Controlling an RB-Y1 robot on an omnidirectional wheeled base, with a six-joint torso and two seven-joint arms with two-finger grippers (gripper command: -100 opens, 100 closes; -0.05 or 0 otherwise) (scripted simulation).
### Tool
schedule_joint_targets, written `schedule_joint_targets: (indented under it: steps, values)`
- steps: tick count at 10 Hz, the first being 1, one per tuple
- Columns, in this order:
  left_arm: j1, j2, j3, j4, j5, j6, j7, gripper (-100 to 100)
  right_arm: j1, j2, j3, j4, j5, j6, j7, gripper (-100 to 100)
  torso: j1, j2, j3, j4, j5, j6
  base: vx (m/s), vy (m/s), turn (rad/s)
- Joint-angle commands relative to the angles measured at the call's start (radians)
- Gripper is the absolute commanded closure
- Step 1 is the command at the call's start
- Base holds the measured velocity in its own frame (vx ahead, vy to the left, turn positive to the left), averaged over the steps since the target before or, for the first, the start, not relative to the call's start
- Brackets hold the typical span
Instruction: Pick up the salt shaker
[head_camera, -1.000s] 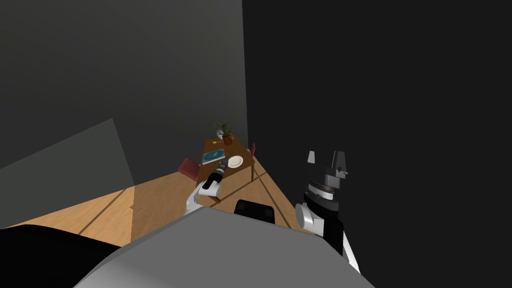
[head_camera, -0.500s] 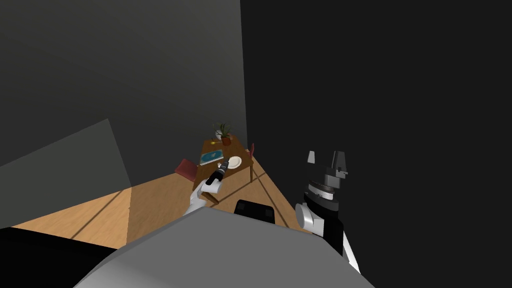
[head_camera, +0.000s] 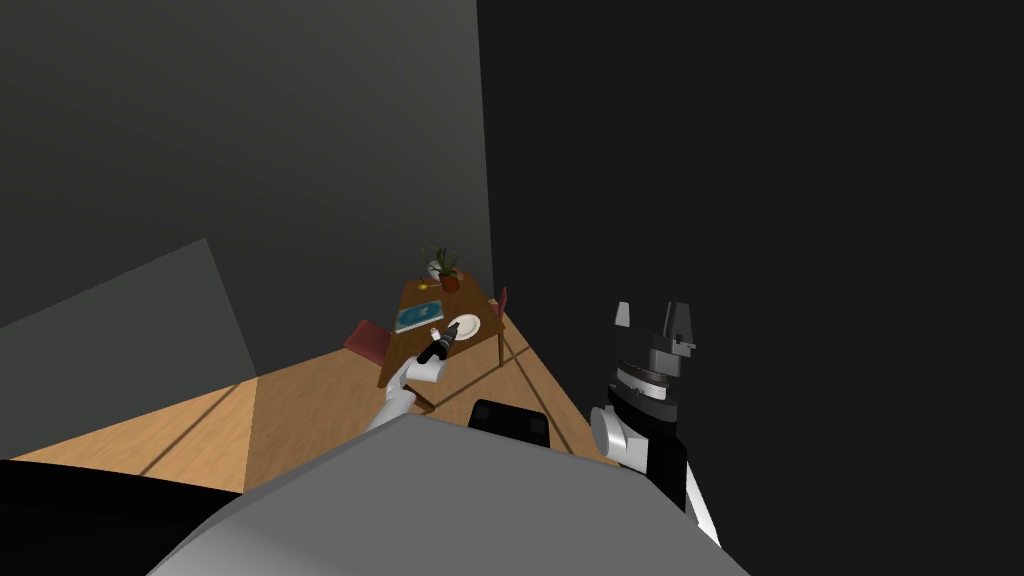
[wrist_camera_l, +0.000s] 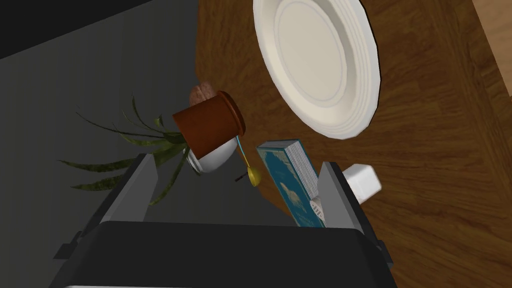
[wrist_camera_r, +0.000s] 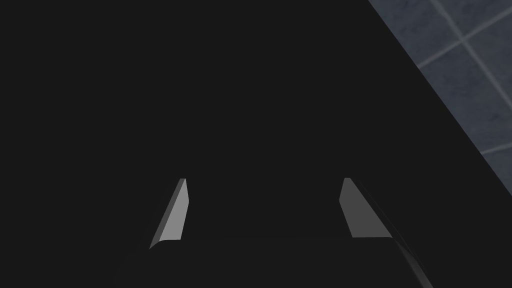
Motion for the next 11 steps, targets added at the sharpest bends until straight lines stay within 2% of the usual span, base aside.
schedule_joint_targets:
  steps: [1,3,4,5,6,8,9,10,11]
  values:
    - [-0.005,0.009,0.001,0.022,0.007,0.031,-0.007,-100,0.000,0.000,0.000,0.000,0.000,0.000,0.000,0,0.000,0.000,0.000,0.000,0.000,0.000,0.037,-0.010,-0.004]
    - [-0.056,0.035,0.009,0.095,0.022,0.099,-0.034,-100,0.000,0.000,0.000,0.000,0.000,0.000,0.000,0,0.001,0.000,0.000,0.000,0.000,0.000,0.056,-0.013,0.006]
    - [-0.056,0.035,0.009,0.113,0.022,0.116,-0.034,-100,0.000,0.000,0.000,0.000,0.000,0.000,0.000,0,0.000,-0.001,-0.001,0.000,0.000,0.000,0.056,-0.016,0.001]
    - [-0.081,0.049,0.013,0.150,0.030,0.152,-0.049,-100,0.000,0.000,0.000,0.000,0.000,0.000,0.000,0,0.000,-0.001,-0.001,0.000,0.000,0.000,0.057,-0.011,0.009]
    - [-0.081,0.049,0.013,0.158,0.030,0.157,-0.049,-100,0.000,0.000,0.000,0.000,0.000,0.000,0.000,0,0.001,-0.001,-0.001,0.000,0.000,0.000,0.047,0.000,0.005]
    - [-0.129,0.081,0.022,0.232,0.045,0.223,-0.077,-100,0.000,0.000,0.000,0.000,0.000,0.000,0.000,0,0.001,0.000,0.000,0.000,0.000,0.000,0.059,0.004,0.015]
    - [-0.129,0.081,0.022,0.243,0.045,0.235,-0.077,-100,0.000,0.000,0.000,0.000,0.000,0.000,0.000,0,0.002,-0.001,-0.001,0.000,0.000,0.000,0.050,0.009,0.001]
    - [-0.153,0.097,0.026,0.282,0.052,0.272,-0.091,-100,0.000,0.000,0.000,0.000,0.000,0.000,0.000,0,0.002,0.000,0.000,0.000,0.000,0.000,0.053,0.006,0.010]
    - [-0.153,0.097,0.026,0.283,0.052,0.272,-0.091,-100,0.000,0.000,0.000,0.000,0.000,0.000,0.000,0,0.002,0.000,0.000,0.000,0.000,0.000,0.049,0.010,0.011]
